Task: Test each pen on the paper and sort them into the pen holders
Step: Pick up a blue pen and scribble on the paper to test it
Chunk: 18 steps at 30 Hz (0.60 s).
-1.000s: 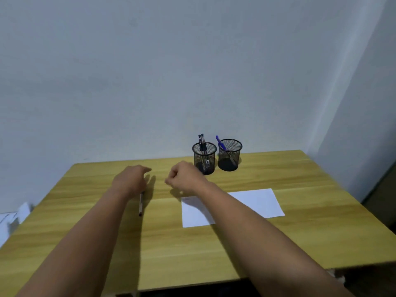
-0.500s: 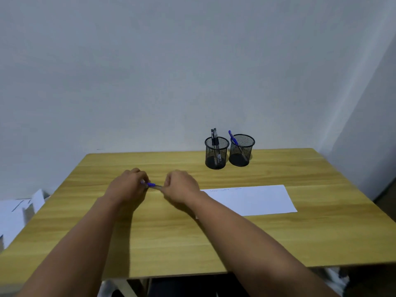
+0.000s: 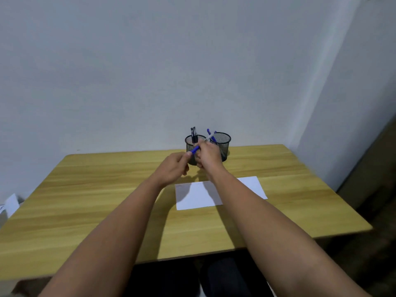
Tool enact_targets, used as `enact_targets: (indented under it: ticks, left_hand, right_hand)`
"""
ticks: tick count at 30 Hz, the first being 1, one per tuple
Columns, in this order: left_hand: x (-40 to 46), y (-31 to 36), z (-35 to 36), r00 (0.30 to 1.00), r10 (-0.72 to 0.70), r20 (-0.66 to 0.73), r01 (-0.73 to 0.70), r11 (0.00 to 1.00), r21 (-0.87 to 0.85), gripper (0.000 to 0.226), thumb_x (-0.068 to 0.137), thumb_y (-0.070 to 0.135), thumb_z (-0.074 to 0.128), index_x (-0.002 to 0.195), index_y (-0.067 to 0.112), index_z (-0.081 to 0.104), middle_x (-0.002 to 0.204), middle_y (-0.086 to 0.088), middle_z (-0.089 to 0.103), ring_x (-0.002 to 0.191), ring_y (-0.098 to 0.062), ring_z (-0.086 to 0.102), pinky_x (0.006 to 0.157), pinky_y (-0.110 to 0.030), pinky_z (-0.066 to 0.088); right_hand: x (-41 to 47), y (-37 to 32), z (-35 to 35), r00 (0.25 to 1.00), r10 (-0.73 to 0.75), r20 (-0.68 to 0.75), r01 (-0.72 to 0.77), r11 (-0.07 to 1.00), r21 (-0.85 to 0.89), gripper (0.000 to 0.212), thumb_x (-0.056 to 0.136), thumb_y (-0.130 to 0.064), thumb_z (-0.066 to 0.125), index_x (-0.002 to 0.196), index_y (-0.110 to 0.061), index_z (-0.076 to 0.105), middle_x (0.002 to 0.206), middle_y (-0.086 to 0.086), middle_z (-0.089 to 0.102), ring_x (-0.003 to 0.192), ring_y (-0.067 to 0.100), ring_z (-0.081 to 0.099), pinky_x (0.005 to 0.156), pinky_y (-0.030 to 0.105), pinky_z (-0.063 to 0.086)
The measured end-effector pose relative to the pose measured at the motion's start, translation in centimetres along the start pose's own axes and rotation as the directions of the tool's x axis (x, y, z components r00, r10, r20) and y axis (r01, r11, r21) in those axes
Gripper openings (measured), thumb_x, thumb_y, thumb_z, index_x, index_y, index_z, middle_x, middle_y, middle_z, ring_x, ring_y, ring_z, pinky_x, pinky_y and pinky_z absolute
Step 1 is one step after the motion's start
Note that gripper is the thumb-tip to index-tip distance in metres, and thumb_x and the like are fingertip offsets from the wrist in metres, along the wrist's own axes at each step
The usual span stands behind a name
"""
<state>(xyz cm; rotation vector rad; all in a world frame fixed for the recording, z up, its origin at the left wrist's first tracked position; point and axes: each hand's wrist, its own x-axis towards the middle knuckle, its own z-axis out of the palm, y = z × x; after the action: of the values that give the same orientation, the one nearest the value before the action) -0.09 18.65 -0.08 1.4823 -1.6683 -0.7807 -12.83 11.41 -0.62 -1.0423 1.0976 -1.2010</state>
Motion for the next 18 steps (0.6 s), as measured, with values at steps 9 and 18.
enact_targets:
  ticks: [9,18]
  left_hand:
    - [0.2,-2.3,-0.4,0.975,-0.167,0.145,0.169,0.986,-0.003,0.045,0.107,0.04,0.044,0.07,0.014,0.049,0.064,0.0,0.056,0.059,-0.019,0.05,0.061,-0.029,0.043]
    - [-0.6,-10.3,-0.2,0.974,-0.009,-0.225,0.2,0.49,0.849,0.036,0.099,0.047,0.047,0.117,0.025,0.07,0.118,-0.005,0.06,0.111,-0.032,0.055,0.087,-0.044,0.046]
  right_hand:
    - [4.8,-2.2,-11.8,0.835,0.078,-0.545,-0.033,0.995,0.091,0.038,0.107,-0.026,0.051,0.079,-0.008,0.07,0.066,0.003,0.056,0.048,0.018,0.043,0.044,0.028,0.031]
    - [0.4,2.6,-12.7,0.985,-0.119,-0.126,0.096,0.98,-0.175,0.029,0.102,-0.026,0.073,0.092,0.001,0.075,0.071,0.013,0.074,0.047,0.015,0.059,0.043,0.024,0.049]
